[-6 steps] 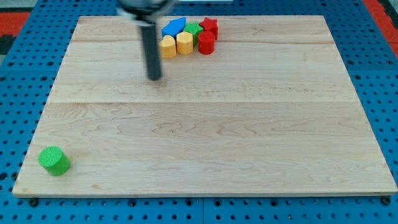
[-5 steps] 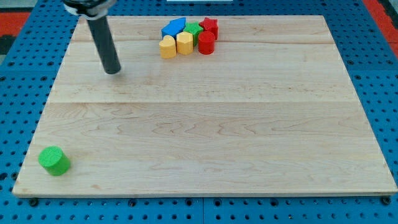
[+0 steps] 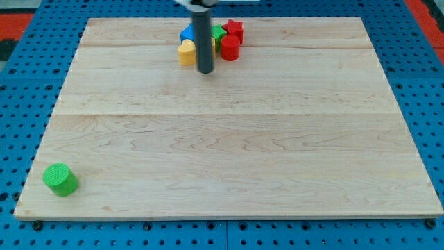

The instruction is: Move your arm towards the red star

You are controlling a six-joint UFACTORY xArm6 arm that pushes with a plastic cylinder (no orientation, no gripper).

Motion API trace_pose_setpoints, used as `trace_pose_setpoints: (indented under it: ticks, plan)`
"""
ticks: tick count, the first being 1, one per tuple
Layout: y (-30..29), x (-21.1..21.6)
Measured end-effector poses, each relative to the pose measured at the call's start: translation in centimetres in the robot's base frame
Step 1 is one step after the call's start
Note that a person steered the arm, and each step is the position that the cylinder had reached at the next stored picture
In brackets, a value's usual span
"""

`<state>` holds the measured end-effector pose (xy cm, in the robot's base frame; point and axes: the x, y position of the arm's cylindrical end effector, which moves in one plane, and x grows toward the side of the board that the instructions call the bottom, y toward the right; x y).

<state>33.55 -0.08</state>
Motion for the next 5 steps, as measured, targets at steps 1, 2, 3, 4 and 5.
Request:
trace_pose_setpoints:
  ticks: [1,2,3,4,5]
  plan:
    - [8.4,-4.6]
    - [10.0,-10.9]
    - [7.0,-13.9]
    - [2.8,-14.3]
    - [-1.1,-12.6]
